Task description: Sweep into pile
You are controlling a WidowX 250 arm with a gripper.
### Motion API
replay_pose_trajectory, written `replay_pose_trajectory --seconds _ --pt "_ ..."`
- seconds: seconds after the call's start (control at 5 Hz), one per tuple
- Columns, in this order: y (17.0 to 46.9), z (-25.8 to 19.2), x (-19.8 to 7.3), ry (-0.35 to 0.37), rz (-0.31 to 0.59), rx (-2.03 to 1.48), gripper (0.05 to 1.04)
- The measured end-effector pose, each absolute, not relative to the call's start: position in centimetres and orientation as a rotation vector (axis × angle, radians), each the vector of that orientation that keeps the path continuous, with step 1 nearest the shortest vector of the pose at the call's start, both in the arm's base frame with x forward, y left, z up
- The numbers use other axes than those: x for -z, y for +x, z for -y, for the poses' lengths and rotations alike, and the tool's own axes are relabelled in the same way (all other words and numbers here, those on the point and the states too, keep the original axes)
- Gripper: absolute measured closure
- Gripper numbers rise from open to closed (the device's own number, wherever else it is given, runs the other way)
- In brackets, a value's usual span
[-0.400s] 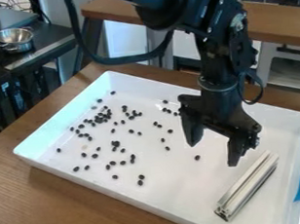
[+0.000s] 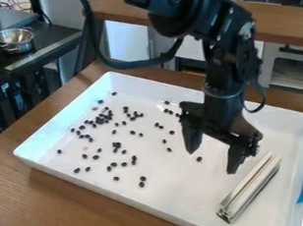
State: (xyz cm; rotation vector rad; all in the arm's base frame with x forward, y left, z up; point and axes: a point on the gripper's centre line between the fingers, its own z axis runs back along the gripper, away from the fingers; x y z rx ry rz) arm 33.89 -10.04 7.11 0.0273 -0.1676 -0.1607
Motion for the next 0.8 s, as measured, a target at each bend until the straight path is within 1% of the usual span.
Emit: replay_pose_trajectory --seconds 0.4,0.6,0.8 --pt "34.5 11.1 -6.3 0.026 0.157 0.171 0.083" --pt "34.1 12.0 -5.5 0.026 0.132 0.19 0.083" --pt "34.1 12.5 -5.5 0.012 0.142 0.192 0.083"
